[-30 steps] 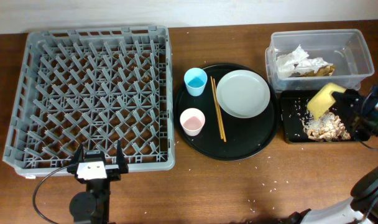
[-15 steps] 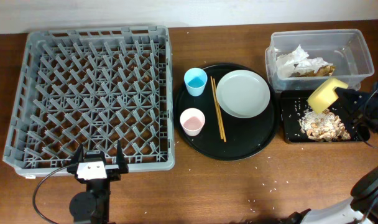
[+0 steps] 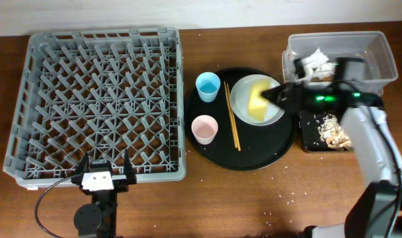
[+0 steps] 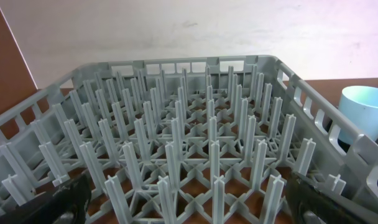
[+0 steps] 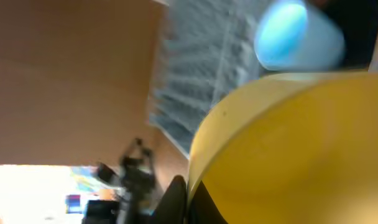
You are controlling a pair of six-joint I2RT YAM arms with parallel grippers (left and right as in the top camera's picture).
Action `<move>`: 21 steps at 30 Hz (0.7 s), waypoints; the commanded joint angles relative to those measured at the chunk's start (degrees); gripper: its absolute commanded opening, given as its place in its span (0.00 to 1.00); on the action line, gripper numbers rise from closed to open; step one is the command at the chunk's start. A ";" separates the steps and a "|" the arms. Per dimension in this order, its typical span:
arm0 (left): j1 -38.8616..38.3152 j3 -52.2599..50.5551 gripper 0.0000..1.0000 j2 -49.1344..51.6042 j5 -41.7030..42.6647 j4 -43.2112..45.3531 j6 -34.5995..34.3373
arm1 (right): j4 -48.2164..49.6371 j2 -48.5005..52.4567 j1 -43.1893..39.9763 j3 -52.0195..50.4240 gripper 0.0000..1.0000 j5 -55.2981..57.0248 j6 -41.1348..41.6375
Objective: Sort waste into correct bins and load items into the dishwasher rack
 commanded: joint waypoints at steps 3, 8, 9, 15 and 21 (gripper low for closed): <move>0.02 -0.20 0.99 -0.37 0.15 -0.26 0.90 | -13.60 -1.75 19.69 -0.24 0.04 57.68 -2.01; 0.02 -0.20 0.99 -0.37 0.17 -0.26 0.90 | -15.78 6.38 29.00 -0.28 0.04 67.19 -0.98; 0.02 -0.20 0.99 -0.37 0.17 -0.26 0.90 | -15.85 8.48 28.98 -0.28 0.04 67.12 -0.48; 0.02 -0.20 0.99 -0.37 0.17 -0.26 0.90 | -23.61 11.15 28.98 7.91 0.37 59.78 -0.70; 0.02 -0.20 0.99 -0.37 0.17 -0.26 0.90 | -24.39 11.47 29.09 22.08 0.48 53.92 1.05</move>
